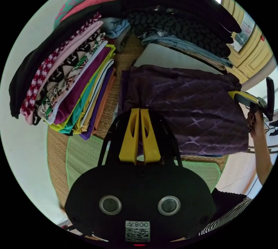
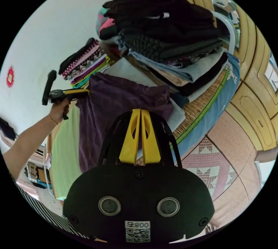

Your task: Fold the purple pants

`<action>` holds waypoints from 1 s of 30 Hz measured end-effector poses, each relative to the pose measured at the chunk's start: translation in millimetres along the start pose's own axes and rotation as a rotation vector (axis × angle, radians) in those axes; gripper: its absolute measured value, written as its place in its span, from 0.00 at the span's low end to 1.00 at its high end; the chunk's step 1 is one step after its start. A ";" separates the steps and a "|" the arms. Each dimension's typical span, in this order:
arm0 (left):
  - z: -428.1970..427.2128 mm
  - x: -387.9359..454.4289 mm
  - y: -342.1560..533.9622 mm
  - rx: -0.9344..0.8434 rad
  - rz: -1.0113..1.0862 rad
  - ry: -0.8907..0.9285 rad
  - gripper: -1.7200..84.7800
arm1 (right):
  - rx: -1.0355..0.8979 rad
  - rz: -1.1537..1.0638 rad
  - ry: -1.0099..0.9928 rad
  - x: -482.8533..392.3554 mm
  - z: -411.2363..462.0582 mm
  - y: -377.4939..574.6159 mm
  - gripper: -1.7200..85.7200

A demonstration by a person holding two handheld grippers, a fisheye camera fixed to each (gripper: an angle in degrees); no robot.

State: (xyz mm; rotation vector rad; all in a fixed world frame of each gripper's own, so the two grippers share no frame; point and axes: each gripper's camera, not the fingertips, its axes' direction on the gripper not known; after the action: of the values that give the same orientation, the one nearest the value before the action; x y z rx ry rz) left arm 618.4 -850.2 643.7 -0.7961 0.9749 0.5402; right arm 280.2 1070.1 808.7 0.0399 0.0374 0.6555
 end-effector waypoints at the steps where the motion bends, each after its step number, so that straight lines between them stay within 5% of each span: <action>1: -0.8 -1.3 0.0 0.013 -0.005 0.009 0.02 | 0.009 0.001 -0.003 1.7 0.4 -1.3 0.02; 7: -5.1 -19.4 21.8 0.200 -0.090 0.201 0.02 | 0.094 -0.034 -0.098 6.1 -13.7 -3.0 0.02; 11: 33.5 -25.4 24.4 0.037 -0.068 0.228 0.02 | 0.061 -0.156 -0.115 -12.6 -4.6 3.3 0.02; 21: 52.9 -46.2 100.8 0.231 -0.046 0.542 0.02 | 0.044 -0.180 -0.056 9.8 14.3 -53.0 0.02; 30: 135.2 -49.9 264.2 -0.010 -0.205 0.816 0.02 | 0.309 -0.269 0.031 35.8 -41.1 -171.8 0.06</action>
State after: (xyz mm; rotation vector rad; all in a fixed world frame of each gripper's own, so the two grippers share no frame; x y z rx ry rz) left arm 474.8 -585.7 640.3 -1.1422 1.6086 0.0168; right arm 411.2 956.9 758.5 0.3175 0.1714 0.3765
